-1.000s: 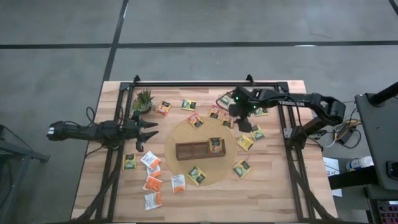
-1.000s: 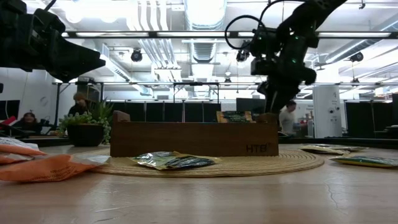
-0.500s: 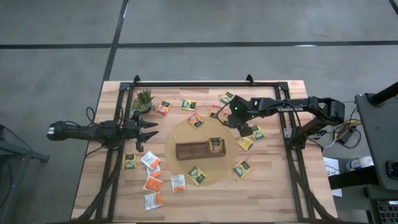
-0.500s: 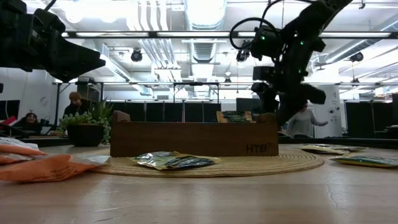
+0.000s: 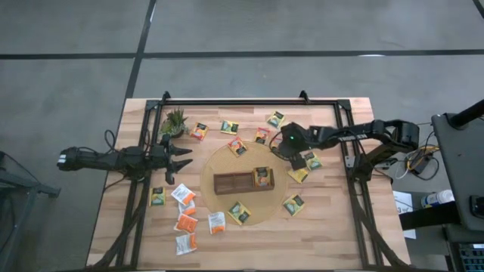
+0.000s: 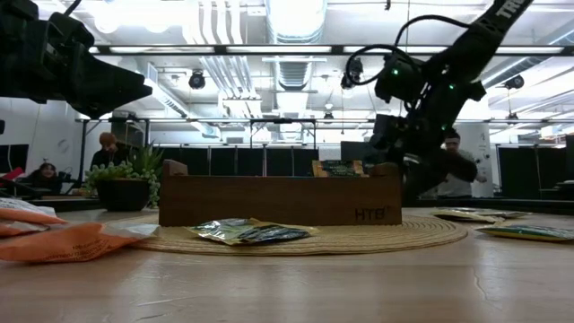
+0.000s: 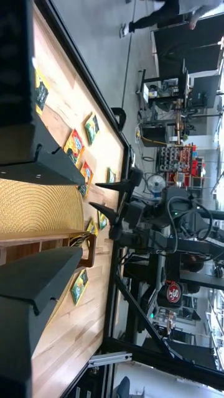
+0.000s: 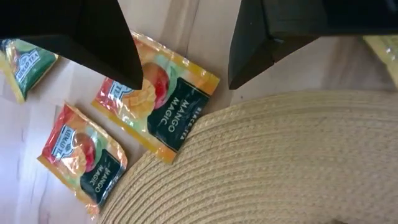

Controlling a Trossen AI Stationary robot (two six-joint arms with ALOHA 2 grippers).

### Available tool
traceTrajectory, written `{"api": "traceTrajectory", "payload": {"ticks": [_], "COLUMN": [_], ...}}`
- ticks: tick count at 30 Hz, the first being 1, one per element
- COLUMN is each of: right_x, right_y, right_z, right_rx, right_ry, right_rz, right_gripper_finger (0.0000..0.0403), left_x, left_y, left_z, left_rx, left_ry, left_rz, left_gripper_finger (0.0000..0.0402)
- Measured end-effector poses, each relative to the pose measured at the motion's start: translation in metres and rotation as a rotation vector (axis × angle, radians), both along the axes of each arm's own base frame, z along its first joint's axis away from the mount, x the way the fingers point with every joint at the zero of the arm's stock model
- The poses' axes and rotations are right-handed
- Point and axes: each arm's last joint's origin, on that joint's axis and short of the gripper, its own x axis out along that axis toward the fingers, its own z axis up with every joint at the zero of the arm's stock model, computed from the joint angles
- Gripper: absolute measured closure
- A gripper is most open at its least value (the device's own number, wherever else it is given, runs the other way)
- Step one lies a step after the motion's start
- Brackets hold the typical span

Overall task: Pick & Place Tea
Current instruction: Put the orange tea bag into the right section of the wooden organizer

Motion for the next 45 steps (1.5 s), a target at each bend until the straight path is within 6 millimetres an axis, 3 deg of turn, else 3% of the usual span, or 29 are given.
{"api": "traceTrajectory", "payload": {"ticks": [23, 30, 35, 41, 45], "right_x": [-0.006, 0.005, 0.018, 0.022, 0.022], "right_y": [0.002, -0.002, -0.007, -0.008, -0.009], "right_z": [-0.012, -0.033, -0.043, -0.03, -0.013], "right_rx": [-0.005, 0.086, 0.131, 0.147, 0.126], "right_ry": [-0.056, -0.014, 0.036, 0.062, 0.055], "right_rz": [-0.017, -0.126, -0.178, -0.186, -0.219], "right_gripper_finger": [0.017, 0.0183, 0.024, 0.0373, 0.0391], "left_x": [0.0, 0.0, 0.0, 0.0, 0.0], "left_y": [0.0, 0.0, 0.0, 0.0, 0.0], "left_z": [0.0, 0.0, 0.0, 0.0, 0.0], "left_rx": [0.0, 0.0, 0.0, 0.0, 0.0], "left_ry": [0.0, 0.0, 0.0, 0.0, 0.0], "left_rz": [0.0, 0.0, 0.0, 0.0, 0.0], "left_gripper_finger": [0.0236, 0.0236, 0.0236, 0.0236, 0.0236]}}
